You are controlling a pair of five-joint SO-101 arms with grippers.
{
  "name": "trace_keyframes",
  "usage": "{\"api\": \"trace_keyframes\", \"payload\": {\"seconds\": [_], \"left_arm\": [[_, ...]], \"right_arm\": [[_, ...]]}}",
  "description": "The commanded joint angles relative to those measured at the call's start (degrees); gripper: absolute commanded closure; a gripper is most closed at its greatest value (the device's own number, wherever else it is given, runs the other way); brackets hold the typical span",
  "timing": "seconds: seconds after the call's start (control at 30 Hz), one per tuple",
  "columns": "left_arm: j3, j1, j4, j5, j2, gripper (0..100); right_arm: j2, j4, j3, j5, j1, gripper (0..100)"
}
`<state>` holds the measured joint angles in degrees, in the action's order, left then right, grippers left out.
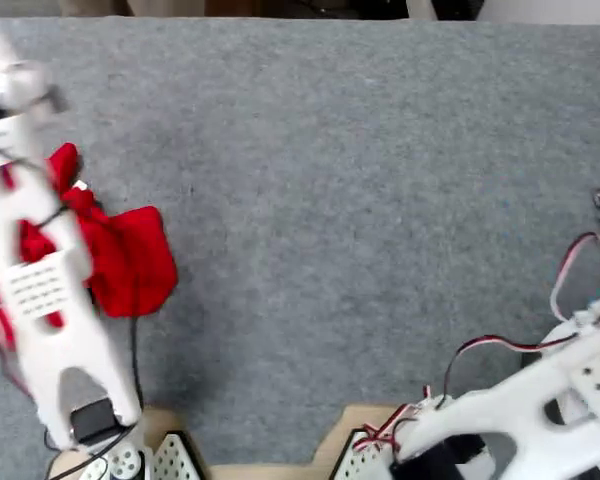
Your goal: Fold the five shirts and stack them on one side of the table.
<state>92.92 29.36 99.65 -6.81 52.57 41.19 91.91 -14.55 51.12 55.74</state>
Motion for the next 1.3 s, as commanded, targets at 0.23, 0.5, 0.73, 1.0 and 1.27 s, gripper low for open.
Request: {"api": "trace_keyframes", "payload": {"seconds": [0.23,0.5,0.73,1.0,1.27], "left_arm": [[-11.1,24.7,1.1,-10.3,-2.9,83],[-22.2,32.6,-9.7,-10.1,-1.1,83],[-27.8,33.1,-30.3,-6.2,10.2,88],[-4.0,30.8,-17.1,8.4,7.4,98],[3.0,18.9,-6.1,13.3,-9.9,98]], "right_arm": [[0.3,8.1,7.1,-12.9,-21.8,73.4],[-8.6,8.0,8.9,-20.7,-34.2,73.4],[-10.6,8.1,14.5,-22.4,-39.5,73.4],[-10.6,9.4,14.5,-22.4,-39.7,73.4],[-10.5,9.4,14.5,-22.4,-39.6,73.4]]}}
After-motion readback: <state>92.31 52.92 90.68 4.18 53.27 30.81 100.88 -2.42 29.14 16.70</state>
